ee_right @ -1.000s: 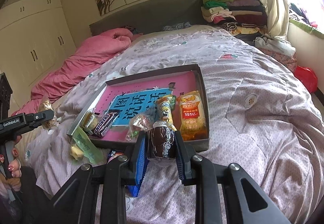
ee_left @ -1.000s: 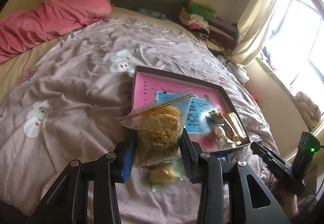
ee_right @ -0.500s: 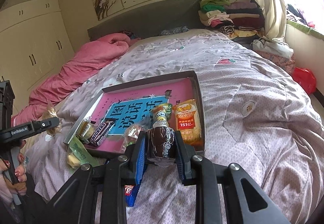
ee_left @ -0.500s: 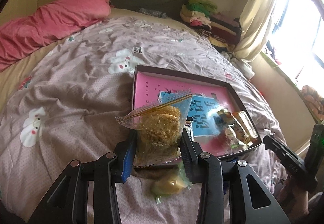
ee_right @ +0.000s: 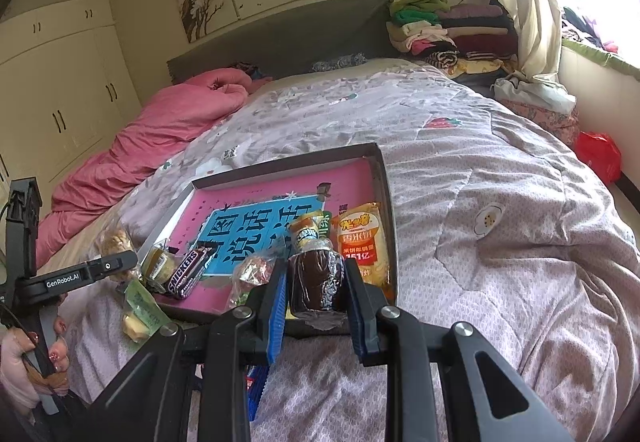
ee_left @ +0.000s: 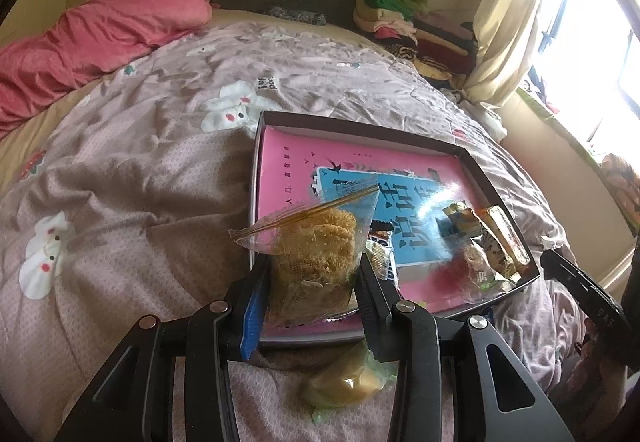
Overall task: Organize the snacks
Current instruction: 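Carry the crispy-snack bag over the tray with left tool while right carries brown snack, then lower and open left tool releasing crispy bag while right releases brown snack in tray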
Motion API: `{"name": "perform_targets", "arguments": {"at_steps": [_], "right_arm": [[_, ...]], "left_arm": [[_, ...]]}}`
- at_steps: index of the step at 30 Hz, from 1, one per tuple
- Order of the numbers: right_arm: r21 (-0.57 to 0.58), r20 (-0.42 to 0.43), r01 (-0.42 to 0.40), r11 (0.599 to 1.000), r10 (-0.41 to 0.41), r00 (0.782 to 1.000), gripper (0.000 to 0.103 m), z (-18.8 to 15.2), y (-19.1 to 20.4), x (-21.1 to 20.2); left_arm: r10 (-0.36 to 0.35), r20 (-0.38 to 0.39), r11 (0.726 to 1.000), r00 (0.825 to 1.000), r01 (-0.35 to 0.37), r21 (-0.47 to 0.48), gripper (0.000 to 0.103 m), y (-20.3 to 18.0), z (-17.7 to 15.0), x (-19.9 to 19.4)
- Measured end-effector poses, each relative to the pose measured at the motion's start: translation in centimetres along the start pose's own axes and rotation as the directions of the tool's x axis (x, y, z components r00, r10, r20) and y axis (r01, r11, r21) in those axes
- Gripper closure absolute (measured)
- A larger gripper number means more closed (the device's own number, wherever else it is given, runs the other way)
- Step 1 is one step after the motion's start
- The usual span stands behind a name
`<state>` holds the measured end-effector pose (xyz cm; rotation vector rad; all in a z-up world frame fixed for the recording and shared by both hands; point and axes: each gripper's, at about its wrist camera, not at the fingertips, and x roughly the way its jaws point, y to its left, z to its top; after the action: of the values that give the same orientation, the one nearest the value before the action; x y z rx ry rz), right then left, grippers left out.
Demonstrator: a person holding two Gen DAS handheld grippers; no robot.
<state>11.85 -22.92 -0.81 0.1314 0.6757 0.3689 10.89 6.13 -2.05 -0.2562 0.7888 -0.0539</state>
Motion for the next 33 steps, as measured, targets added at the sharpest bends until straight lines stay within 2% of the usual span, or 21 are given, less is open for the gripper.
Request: {"name": "perform_targets", "arguments": {"at_steps": [13, 20, 33], "right_arm": [[-0.013, 0.01, 0.006, 1.0, -0.006, 1.0, 0.076, 0.6, 0.0, 1.3], [-0.003, -0.002, -0.008, 1.0, 0.008, 1.0, 0.076, 0.8, 0.0, 2.0], [-0.06, -0.033, -0.048, 0.997, 0.046, 0.998, 0.076, 0.6, 2.0, 3.8]], "left_arm": [[-0.027, -0.018, 1.0, 0.999, 0.027, 0.006, 0.061, -0.4, -0.3, 1.3], [-0.036, -0.017, 0.999, 0.999, 0.036, 0.014, 0.061, -0.7, -0.2, 1.7], [-0.036, -0.018, 0.999, 0.999, 0.037, 0.032, 0.061, -1.4, 0.0, 2.3]]}}
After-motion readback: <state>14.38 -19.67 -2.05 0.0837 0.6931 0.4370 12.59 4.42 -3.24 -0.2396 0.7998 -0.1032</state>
